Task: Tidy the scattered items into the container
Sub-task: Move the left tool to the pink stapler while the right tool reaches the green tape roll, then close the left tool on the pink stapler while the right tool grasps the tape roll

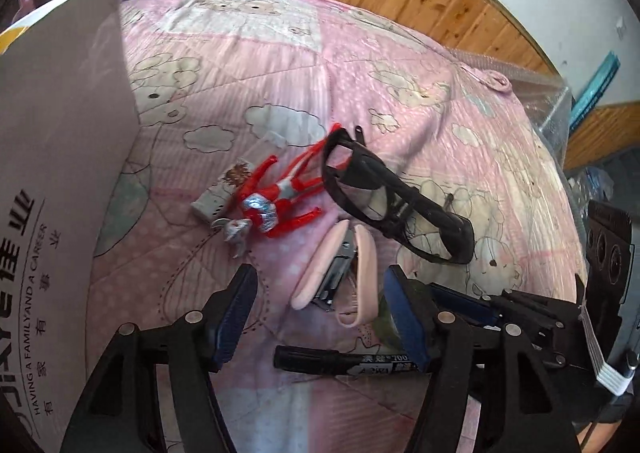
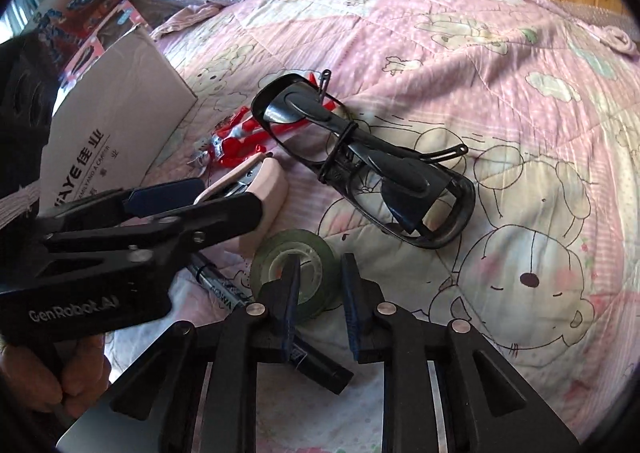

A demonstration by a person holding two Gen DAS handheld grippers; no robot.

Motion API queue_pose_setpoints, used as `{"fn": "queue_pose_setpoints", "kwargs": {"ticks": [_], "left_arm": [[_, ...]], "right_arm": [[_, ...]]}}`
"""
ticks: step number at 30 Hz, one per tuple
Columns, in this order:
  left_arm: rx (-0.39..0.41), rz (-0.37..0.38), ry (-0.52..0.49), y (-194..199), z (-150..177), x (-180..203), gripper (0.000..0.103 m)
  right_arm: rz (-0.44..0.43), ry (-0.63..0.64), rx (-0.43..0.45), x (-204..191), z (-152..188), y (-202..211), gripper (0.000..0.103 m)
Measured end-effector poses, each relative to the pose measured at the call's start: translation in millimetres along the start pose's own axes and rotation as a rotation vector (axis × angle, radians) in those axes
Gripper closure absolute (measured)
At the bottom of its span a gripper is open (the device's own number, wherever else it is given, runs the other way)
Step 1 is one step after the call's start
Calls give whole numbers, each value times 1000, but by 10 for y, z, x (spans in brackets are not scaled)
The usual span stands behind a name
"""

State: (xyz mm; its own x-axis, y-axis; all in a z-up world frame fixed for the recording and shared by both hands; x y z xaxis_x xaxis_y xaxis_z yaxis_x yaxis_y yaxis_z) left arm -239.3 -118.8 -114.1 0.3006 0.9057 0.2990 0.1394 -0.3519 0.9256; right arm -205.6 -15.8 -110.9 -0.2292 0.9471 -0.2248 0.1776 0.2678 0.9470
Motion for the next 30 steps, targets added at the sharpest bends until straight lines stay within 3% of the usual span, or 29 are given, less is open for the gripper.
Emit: {"fn": "queue_pose_setpoints", "kwargs": {"ticks": [4, 6, 9, 15, 23, 26, 30], "left_arm": [[3, -92, -62, -158, -84, 101, 37], [9, -149, -84, -171, -101, 111, 51], [3, -133, -73, -137, -89, 62, 59], [21, -128, -45, 50, 2, 47, 65], [14, -148, -5, 207, 229, -1, 65], [32, -95, 47, 242, 317, -119, 65], [87, 115, 227, 281, 441, -491, 65]], "right_arm": [[37, 8, 2, 6, 18, 27, 86], [28, -20, 2, 49, 28, 55, 86], [5, -56, 8, 91, 41, 110, 87], [-49, -84, 29, 112, 44, 231, 87], [-70, -84, 23, 60, 96, 289, 87], [-79, -92, 10, 56, 111, 264, 87], [-91, -85, -4, 25, 105, 226, 87]]}}
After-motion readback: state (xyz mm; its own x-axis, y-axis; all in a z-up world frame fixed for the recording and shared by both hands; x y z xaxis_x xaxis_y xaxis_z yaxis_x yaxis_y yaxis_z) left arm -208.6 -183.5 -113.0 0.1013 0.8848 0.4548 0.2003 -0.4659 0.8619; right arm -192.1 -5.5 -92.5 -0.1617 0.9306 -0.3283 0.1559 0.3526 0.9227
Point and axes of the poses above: each gripper's, at about its wrist camera, not at the fingertips, and y roughly against the way its jaws point, x to its right, z to its underside, the point moved 6 cm from there along -y, roughly the way its jaws point, and after that the axes turned 14 degrees about -x, right-handed, at the moved point
